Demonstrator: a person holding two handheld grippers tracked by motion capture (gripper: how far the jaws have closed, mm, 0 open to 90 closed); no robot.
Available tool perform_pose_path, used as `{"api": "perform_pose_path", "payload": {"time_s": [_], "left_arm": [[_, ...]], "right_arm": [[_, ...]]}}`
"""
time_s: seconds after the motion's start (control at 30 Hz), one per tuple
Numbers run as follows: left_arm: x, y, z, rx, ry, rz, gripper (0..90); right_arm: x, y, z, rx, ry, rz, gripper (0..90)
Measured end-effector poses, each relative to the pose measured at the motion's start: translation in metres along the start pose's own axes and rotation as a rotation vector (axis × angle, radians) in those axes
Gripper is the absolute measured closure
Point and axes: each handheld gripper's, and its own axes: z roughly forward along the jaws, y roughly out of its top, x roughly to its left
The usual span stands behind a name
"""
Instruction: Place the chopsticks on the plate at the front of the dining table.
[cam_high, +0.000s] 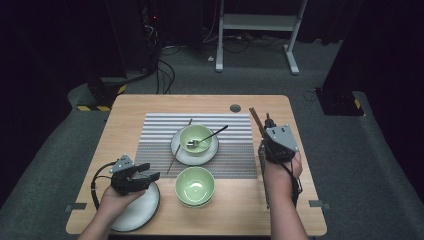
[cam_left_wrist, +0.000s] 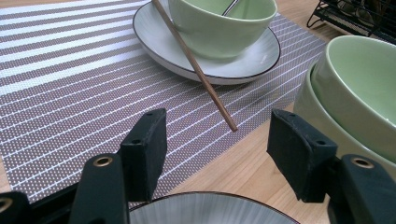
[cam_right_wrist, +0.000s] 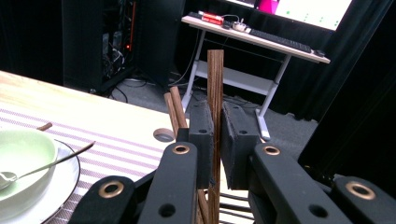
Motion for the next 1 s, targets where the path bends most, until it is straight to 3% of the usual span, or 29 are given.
{"api": "perform_pose_path", "payload": {"time_s": [0.5,0.7,1.0], "left_arm": [[0.003,-0.002,0.000,-0.007,0.001,-0.005,37.5],[0.004,-0.002,0.000,-0.006,0.012,-0.002,37.3],[0.003,-0.004,0.002,0.013,0.027,0.011,36.0]], "right_arm": [[-0.005,0.003,-0.009,-0.056,0.020,0.069,83.5],[-0.010,0.003,-0.012,-0.082,0.033,0.117,83.5],[-0.014,0.005,-0.017,-0.113,0.037,0.139,83.5]]}}
